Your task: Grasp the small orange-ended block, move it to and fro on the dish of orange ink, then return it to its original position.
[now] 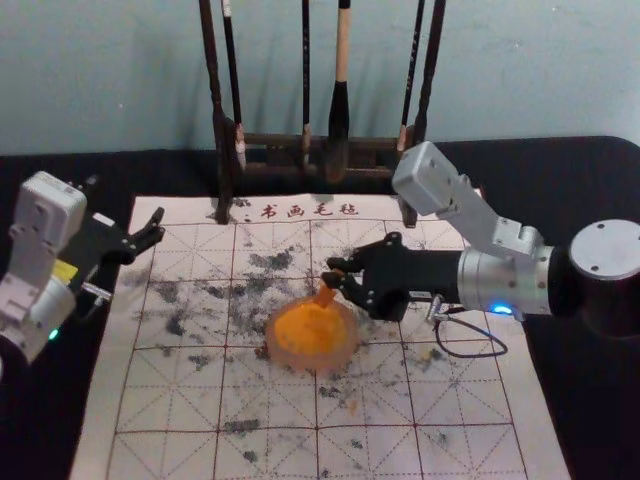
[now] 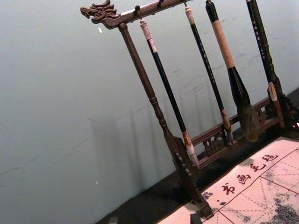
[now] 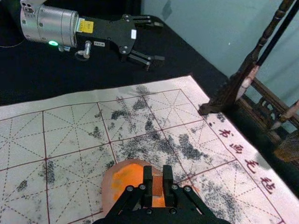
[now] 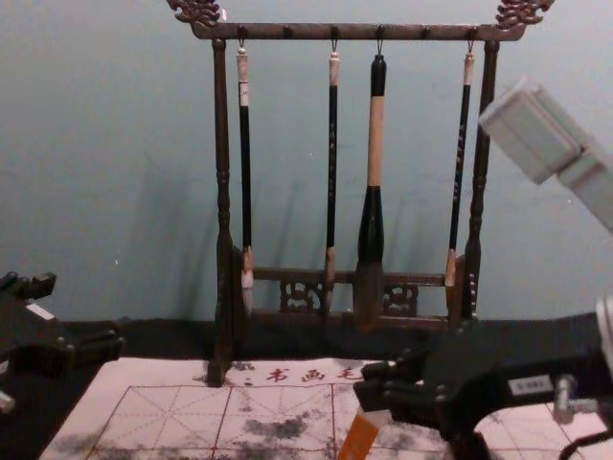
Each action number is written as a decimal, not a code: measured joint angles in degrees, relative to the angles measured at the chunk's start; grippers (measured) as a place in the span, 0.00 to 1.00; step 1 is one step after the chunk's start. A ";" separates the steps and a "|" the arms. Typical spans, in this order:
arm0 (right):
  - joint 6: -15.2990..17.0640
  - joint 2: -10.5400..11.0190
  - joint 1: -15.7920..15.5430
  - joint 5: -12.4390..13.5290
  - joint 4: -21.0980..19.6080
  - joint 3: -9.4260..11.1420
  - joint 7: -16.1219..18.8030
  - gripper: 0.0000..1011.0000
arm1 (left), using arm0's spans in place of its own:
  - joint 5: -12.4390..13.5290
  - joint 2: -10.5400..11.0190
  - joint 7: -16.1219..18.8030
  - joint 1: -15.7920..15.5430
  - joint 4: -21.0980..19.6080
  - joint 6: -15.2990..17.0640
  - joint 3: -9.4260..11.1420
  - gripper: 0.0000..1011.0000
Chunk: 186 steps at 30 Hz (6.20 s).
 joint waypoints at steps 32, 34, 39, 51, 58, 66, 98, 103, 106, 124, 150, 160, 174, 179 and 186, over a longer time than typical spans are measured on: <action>2.43 -2.55 4.47 -2.68 4.17 -4.15 2.32 0.13 | 0.00 0.00 0.00 0.00 0.00 0.00 0.00 0.99; 2.44 -2.53 4.48 -2.67 4.15 -4.19 2.34 0.13 | 0.00 0.00 0.00 0.00 0.00 0.00 0.00 0.99; 2.41 -2.40 4.53 -2.67 4.14 -4.23 2.31 0.13 | 0.00 0.00 0.00 0.00 0.00 0.00 0.00 0.99; 2.34 -2.18 4.50 -2.85 4.10 -4.13 2.07 0.13 | 0.00 0.00 0.00 0.00 0.00 0.00 0.00 0.99; 2.26 -2.09 4.51 -3.06 4.15 -4.22 2.12 0.13 | 0.00 0.00 0.00 0.00 0.00 0.00 0.00 0.99; 2.22 -1.93 4.40 -3.18 3.97 -4.17 2.13 0.13 | 0.00 0.00 0.00 0.00 0.00 -0.01 0.00 0.99; 1.15 1.57 2.60 -2.31 0.97 -3.40 3.80 0.13 | 0.00 0.00 0.00 0.00 0.00 0.00 0.00 0.99; 0.99 2.02 2.24 -2.21 0.32 -3.76 4.14 0.13 | 0.00 0.00 0.00 0.00 0.00 0.00 0.00 0.99; 0.99 2.06 2.20 -2.23 0.22 -3.96 4.23 0.13 | 0.00 0.00 0.00 0.00 0.00 0.00 0.00 0.99; 1.81 0.63 2.62 -1.96 -0.12 -5.35 4.36 0.13 | 0.00 0.00 0.00 0.00 0.00 0.00 0.00 0.99; 2.66 -3.42 5.26 -2.66 4.40 -6.51 3.02 0.13 | 0.00 0.00 0.00 0.00 0.00 0.00 0.00 0.99; 2.75 -4.16 5.78 -3.01 5.63 -6.16 2.41 0.13 | 0.00 0.00 0.00 0.00 0.00 0.00 0.00 0.99; 2.92 -4.20 5.87 -3.20 6.08 -5.07 1.85 0.13 | 0.00 0.00 0.00 0.00 0.00 0.00 0.00 0.99; 2.89 -4.23 5.91 -3.10 6.13 -4.77 1.73 0.13 | 0.00 0.00 0.00 0.00 0.00 0.00 0.00 0.99; 2.62 -3.63 5.82 -2.98 5.91 -4.51 1.85 0.13 | 0.00 0.00 0.00 0.00 0.00 0.00 0.01 0.99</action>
